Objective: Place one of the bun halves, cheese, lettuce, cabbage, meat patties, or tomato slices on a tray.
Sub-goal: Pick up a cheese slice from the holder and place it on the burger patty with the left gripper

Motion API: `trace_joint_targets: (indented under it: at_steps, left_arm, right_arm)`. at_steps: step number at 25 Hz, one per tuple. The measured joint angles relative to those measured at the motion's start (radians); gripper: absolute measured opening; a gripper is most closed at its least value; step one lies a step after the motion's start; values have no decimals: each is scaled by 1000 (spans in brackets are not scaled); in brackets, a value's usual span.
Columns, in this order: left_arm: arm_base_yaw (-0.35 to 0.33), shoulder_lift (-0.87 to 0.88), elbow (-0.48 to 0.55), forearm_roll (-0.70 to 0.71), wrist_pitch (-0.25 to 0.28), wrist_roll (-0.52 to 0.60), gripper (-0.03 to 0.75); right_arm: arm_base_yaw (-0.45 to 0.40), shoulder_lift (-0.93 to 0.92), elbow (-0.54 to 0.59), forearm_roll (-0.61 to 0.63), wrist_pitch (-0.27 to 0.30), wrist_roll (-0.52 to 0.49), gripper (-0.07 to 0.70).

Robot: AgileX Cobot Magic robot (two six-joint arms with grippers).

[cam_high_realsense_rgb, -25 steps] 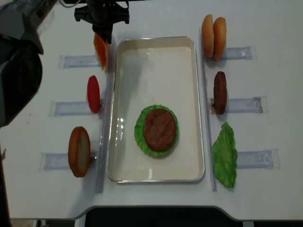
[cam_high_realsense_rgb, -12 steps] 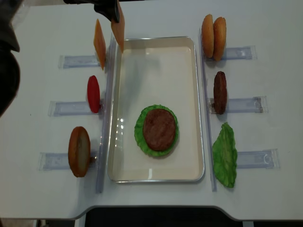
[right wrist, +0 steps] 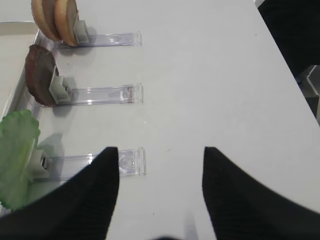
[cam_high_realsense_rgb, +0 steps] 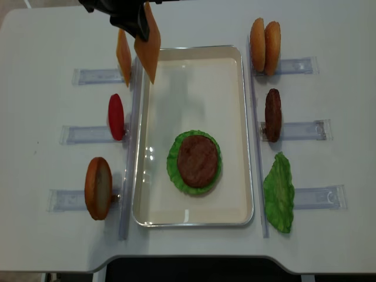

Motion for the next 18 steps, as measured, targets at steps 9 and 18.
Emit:
trace_joint_targets:
  at_steps: [9,18]
  left_arm:
    - [0,-105,163,-174,0,125,36]
    - [0,-106,266,-399,-4,290,36]
  right_arm:
    - [0,0,0,0,0,0,363]
    - [0,0,0,0,0,0,363]
